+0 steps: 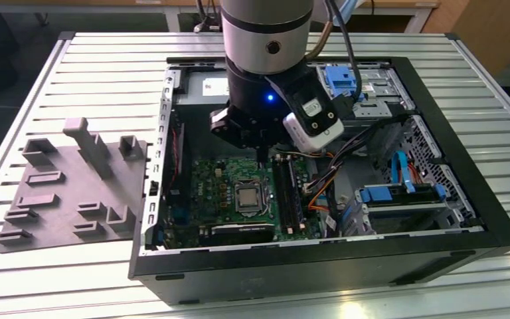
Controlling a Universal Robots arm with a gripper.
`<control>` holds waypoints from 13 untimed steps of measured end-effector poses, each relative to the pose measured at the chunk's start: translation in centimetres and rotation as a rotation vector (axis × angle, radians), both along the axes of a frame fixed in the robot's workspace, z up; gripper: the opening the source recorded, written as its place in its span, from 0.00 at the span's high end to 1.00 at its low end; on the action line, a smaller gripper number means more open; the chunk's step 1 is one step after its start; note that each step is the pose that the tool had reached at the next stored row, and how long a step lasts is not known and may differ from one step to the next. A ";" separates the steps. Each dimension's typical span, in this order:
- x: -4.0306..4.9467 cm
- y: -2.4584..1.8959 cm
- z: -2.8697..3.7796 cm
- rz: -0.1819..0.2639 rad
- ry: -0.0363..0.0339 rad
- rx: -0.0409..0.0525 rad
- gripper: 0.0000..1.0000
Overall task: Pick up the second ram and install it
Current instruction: 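Insert the second ram into the second slot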
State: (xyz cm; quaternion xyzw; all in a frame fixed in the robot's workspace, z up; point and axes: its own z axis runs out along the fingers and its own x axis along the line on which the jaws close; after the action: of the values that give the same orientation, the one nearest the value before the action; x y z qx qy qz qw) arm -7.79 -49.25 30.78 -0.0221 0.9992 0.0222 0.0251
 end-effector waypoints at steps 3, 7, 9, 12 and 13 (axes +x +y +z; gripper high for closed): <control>0.10 0.00 -0.10 -0.005 0.0001 -0.0002 0.88; 0.21 0.00 -0.19 -0.008 0.0000 0.0000 0.88; 0.28 0.00 -0.22 -0.011 0.0001 -0.0001 0.88; 0.39 0.00 -0.28 -0.013 0.0001 -0.0001 0.88; 0.43 0.00 -0.29 -0.014 0.0001 -0.0001 0.88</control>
State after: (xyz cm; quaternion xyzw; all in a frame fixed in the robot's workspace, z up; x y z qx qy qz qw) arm -7.37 -49.25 30.49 -0.0152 0.9993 0.0220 0.0252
